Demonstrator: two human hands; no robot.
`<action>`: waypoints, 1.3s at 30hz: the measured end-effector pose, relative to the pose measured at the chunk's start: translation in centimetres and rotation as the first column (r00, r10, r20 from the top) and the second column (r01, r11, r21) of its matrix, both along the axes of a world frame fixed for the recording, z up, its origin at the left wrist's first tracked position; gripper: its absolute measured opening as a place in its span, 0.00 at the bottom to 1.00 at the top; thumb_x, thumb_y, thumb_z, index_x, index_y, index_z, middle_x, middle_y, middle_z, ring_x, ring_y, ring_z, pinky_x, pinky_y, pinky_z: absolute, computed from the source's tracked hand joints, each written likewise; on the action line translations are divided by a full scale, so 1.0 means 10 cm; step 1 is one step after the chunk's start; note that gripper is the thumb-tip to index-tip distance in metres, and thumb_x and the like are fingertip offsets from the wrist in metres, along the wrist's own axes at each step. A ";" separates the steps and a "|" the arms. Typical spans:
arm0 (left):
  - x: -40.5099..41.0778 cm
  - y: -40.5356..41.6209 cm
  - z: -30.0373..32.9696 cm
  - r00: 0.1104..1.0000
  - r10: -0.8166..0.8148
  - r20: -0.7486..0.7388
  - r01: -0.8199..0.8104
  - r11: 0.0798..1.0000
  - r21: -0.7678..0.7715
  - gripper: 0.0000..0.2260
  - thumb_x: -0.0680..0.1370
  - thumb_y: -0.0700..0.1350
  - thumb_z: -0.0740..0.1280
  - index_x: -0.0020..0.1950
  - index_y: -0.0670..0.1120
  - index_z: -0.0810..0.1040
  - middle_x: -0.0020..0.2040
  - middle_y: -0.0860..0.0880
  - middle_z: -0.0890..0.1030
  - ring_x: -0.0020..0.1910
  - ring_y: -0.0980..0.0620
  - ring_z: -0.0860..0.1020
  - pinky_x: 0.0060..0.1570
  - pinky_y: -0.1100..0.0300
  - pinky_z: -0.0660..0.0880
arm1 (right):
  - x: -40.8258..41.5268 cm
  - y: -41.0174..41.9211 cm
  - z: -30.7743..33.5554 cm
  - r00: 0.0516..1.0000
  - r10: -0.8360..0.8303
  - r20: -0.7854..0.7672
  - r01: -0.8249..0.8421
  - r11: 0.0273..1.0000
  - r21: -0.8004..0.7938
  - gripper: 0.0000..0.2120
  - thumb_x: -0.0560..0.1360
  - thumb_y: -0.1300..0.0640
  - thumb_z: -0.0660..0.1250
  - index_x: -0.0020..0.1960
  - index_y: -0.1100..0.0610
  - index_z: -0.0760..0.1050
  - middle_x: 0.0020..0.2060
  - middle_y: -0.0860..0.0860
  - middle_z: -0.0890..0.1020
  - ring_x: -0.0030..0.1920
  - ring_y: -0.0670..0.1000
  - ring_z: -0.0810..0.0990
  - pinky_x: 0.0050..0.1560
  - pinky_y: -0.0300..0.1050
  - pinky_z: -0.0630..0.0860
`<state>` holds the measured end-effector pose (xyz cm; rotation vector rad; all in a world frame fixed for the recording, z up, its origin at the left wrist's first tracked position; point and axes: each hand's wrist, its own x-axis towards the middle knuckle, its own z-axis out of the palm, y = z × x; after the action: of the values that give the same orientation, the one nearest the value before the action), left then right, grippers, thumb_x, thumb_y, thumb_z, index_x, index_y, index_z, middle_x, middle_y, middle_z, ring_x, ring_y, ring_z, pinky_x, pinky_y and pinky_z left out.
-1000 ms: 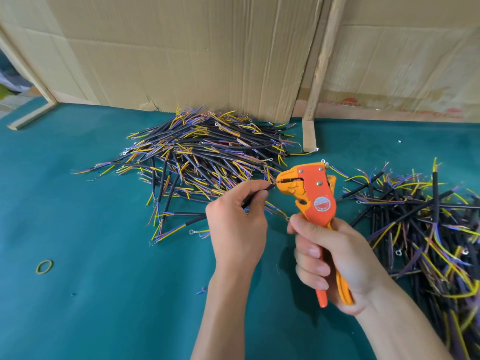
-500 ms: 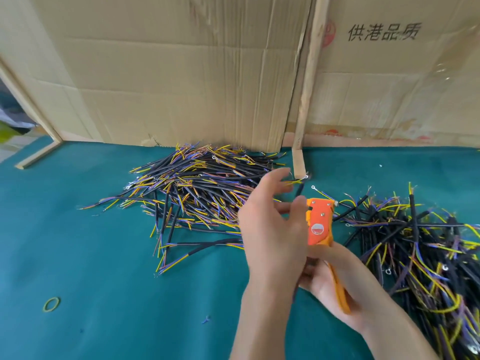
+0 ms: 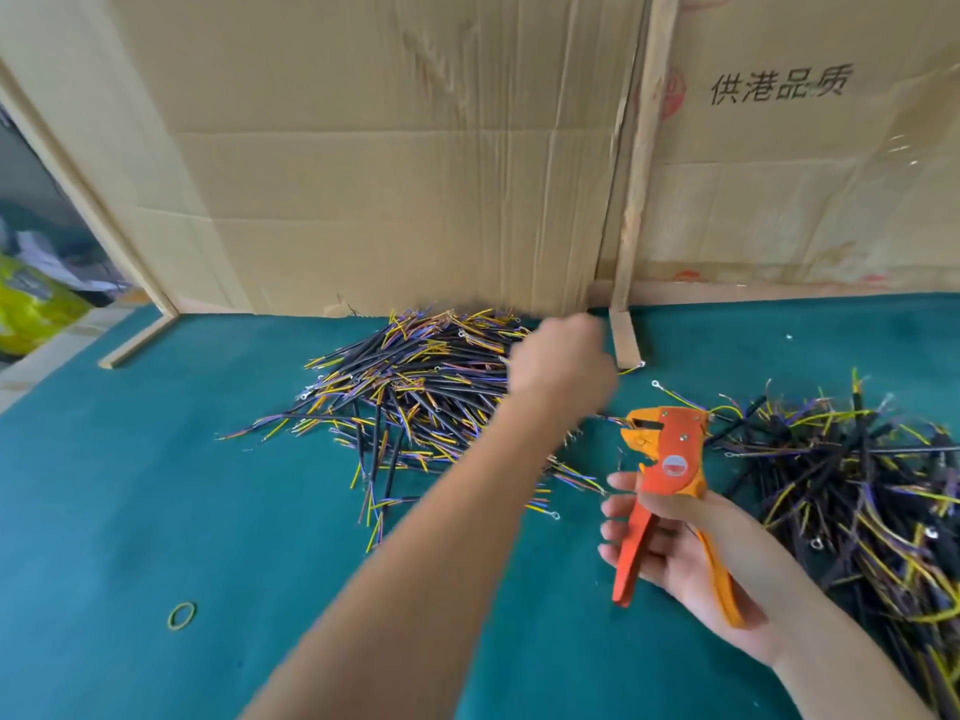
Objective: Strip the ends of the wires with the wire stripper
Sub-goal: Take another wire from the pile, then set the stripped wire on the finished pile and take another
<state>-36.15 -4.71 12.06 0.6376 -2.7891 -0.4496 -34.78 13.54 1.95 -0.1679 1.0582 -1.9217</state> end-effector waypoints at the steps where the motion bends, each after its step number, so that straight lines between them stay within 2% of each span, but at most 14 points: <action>1: 0.06 -0.24 -0.07 0.997 0.051 0.063 -0.047 0.997 -0.062 0.13 0.77 0.44 0.63 0.59 0.48 0.81 0.56 0.40 0.82 0.56 0.36 0.80 0.54 0.48 0.76 | 0.00 0.00 0.02 1.000 0.002 -0.008 -0.003 1.000 -0.024 0.32 0.56 0.61 0.86 0.58 0.68 0.81 0.48 0.68 0.83 0.44 0.64 0.84 0.47 0.59 0.82; 3: 0.11 -0.58 -0.26 0.984 0.099 0.146 -0.084 0.991 -0.108 0.15 0.79 0.45 0.62 0.64 0.52 0.80 0.60 0.43 0.81 0.63 0.38 0.76 0.61 0.47 0.73 | 0.02 0.00 0.04 1.000 0.002 -0.003 -0.002 1.000 -0.026 0.26 0.61 0.64 0.81 0.57 0.68 0.81 0.48 0.68 0.83 0.43 0.64 0.84 0.46 0.58 0.83; 5: 0.09 -0.78 -0.45 0.986 0.095 0.138 -0.075 0.987 -0.144 0.13 0.80 0.48 0.63 0.64 0.56 0.80 0.60 0.46 0.82 0.66 0.40 0.72 0.62 0.48 0.69 | 0.04 0.00 0.09 1.000 -0.016 0.003 0.016 1.000 -0.025 0.22 0.64 0.64 0.75 0.57 0.68 0.81 0.48 0.68 0.83 0.43 0.63 0.84 0.45 0.59 0.83; 8: -0.01 -0.82 -0.59 0.997 0.078 0.023 -0.071 0.977 -0.201 0.09 0.80 0.48 0.65 0.58 0.55 0.82 0.56 0.47 0.83 0.63 0.41 0.72 0.58 0.49 0.68 | 0.02 0.01 0.10 1.000 -0.023 0.012 0.023 1.000 -0.021 0.20 0.67 0.64 0.72 0.58 0.69 0.81 0.48 0.68 0.82 0.43 0.63 0.83 0.46 0.59 0.83; 12: -0.06 -0.73 -0.47 0.996 0.004 -0.089 -0.023 0.979 -0.205 0.08 0.80 0.45 0.67 0.56 0.50 0.84 0.54 0.46 0.82 0.57 0.40 0.77 0.53 0.50 0.72 | -0.01 0.03 0.10 0.999 -0.021 0.033 0.021 1.000 -0.013 0.19 0.67 0.64 0.72 0.58 0.68 0.82 0.48 0.68 0.82 0.44 0.64 0.83 0.47 0.59 0.83; 16: 0.19 -0.50 -0.19 0.969 -0.007 -0.247 0.003 1.000 -0.020 0.05 0.75 0.46 0.71 0.51 0.52 0.83 0.47 0.49 0.84 0.49 0.42 0.81 0.50 0.49 0.78 | -0.03 0.03 0.11 0.999 -0.014 0.049 0.015 0.999 -0.030 0.21 0.68 0.63 0.72 0.60 0.68 0.81 0.49 0.68 0.82 0.44 0.64 0.83 0.47 0.58 0.83; 19: 0.57 -0.26 -0.19 0.968 -0.043 -0.247 0.091 0.978 0.186 0.03 0.75 0.46 0.72 0.47 0.53 0.81 0.39 0.53 0.83 0.37 0.48 0.83 0.43 0.55 0.78 | -0.02 0.03 0.13 0.999 -0.005 0.052 0.008 0.998 -0.059 0.22 0.68 0.64 0.72 0.62 0.68 0.79 0.52 0.69 0.82 0.44 0.64 0.83 0.47 0.58 0.83; 21: 0.83 -0.11 -0.29 0.975 -0.065 -0.213 0.135 0.933 0.333 0.03 0.76 0.45 0.72 0.47 0.52 0.79 0.36 0.52 0.81 0.29 0.51 0.83 0.32 0.61 0.77 | -0.02 0.03 0.15 0.999 -0.016 0.050 0.021 0.994 -0.104 0.25 0.67 0.65 0.72 0.64 0.69 0.77 0.57 0.69 0.82 0.45 0.64 0.83 0.47 0.57 0.83; 23: 1.03 0.01 -0.43 0.980 -0.079 -0.182 0.145 0.912 0.384 0.04 0.77 0.44 0.72 0.47 0.52 0.78 0.34 0.50 0.81 0.25 0.53 0.81 0.28 0.66 0.72 | -0.03 0.04 0.17 0.999 -0.028 0.033 0.033 0.985 -0.168 0.25 0.68 0.68 0.72 0.64 0.69 0.75 0.61 0.70 0.80 0.46 0.64 0.83 0.48 0.56 0.83; 28: 1.32 0.23 -0.70 0.986 -0.001 -0.166 0.082 0.873 0.480 0.05 0.78 0.45 0.72 0.50 0.55 0.80 0.34 0.48 0.82 0.23 0.52 0.79 0.29 0.66 0.72 | -0.04 0.03 0.21 1.000 -0.010 -0.025 0.003 0.964 -0.266 0.20 0.69 0.63 0.72 0.60 0.67 0.81 0.63 0.69 0.79 0.48 0.62 0.83 0.50 0.55 0.82; 32: 1.43 0.34 -0.82 0.988 0.025 -0.154 0.065 0.830 0.554 0.09 0.79 0.44 0.70 0.53 0.59 0.80 0.35 0.49 0.82 0.26 0.53 0.80 0.29 0.65 0.72 | -0.02 0.03 0.16 0.999 0.019 -0.050 -0.031 0.966 -0.255 0.21 0.72 0.64 0.69 0.65 0.69 0.77 0.66 0.67 0.78 0.49 0.61 0.83 0.51 0.54 0.82; 34: 1.51 0.40 -0.90 0.987 0.043 -0.154 0.070 0.749 0.659 0.11 0.80 0.41 0.68 0.55 0.58 0.79 0.36 0.49 0.84 0.29 0.52 0.81 0.28 0.63 0.74 | -0.03 0.03 0.17 0.998 0.019 -0.061 -0.034 0.966 -0.256 0.22 0.72 0.64 0.69 0.65 0.69 0.77 0.66 0.67 0.78 0.48 0.61 0.83 0.51 0.54 0.82; 36: 1.63 0.46 -1.01 0.977 0.117 -0.179 0.071 0.613 0.787 0.10 0.81 0.37 0.66 0.56 0.52 0.81 0.37 0.46 0.84 0.31 0.49 0.82 0.27 0.60 0.74 | -0.05 0.03 0.18 0.999 0.008 -0.049 -0.021 0.964 -0.264 0.23 0.71 0.64 0.69 0.65 0.70 0.77 0.66 0.67 0.78 0.48 0.61 0.83 0.49 0.53 0.82; 39: 1.86 0.54 -1.14 0.930 0.255 -0.265 0.107 0.503 0.858 0.09 0.81 0.34 0.67 0.50 0.45 0.86 0.36 0.41 0.84 0.29 0.47 0.81 0.25 0.61 0.73 | -0.11 0.07 0.19 0.999 -0.012 -0.041 0.000 0.959 -0.284 0.25 0.70 0.63 0.70 0.66 0.70 0.76 0.67 0.67 0.77 0.47 0.60 0.83 0.49 0.52 0.82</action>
<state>-17.53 0.70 0.67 0.7355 -1.9870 -1.8110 -35.86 14.28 3.87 -0.3683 0.8044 -2.0778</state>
